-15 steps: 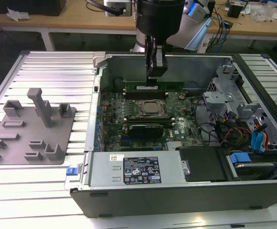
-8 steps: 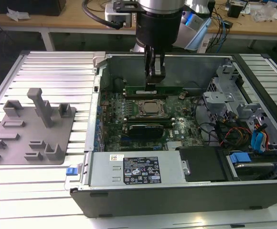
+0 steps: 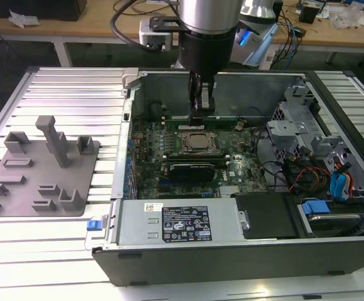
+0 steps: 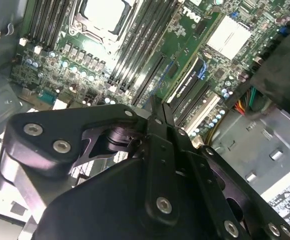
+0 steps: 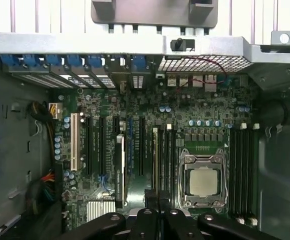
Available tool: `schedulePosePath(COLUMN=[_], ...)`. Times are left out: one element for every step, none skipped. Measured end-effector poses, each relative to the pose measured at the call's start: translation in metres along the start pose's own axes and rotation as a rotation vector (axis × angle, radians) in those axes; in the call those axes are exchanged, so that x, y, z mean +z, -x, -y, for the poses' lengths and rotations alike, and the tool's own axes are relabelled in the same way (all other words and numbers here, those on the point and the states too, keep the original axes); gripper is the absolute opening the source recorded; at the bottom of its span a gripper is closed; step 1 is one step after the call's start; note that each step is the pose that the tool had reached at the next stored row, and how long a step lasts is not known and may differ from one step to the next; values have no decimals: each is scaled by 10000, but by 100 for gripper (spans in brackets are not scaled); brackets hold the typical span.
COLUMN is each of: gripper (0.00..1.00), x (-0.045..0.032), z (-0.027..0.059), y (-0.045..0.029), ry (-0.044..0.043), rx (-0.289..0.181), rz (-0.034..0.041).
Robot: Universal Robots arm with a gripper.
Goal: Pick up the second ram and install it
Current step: 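Pick up the second ram and move it above second insertion slot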
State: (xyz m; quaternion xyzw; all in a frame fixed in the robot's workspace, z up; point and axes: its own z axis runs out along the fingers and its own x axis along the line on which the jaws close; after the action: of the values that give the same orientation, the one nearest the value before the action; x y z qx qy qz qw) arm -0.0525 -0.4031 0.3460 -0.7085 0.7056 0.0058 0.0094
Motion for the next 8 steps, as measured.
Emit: schedulePosePath(gripper=[9, 9, 9, 9, 9, 9, 9, 9], x=[18, 52, 67, 79, 93, 103, 123, 149], z=[0, 0, 0, 0, 0, 0, 1, 2], y=[4, 18, 27, 34, 42, 48, 58, 67], ry=[1, -1, -1, -1, -1, 0, -1, -1], rx=[0, 1, 0, 1, 0, 1, 1, 1], rz=[2, 38, 69, 91, 124, 140, 162, 172])
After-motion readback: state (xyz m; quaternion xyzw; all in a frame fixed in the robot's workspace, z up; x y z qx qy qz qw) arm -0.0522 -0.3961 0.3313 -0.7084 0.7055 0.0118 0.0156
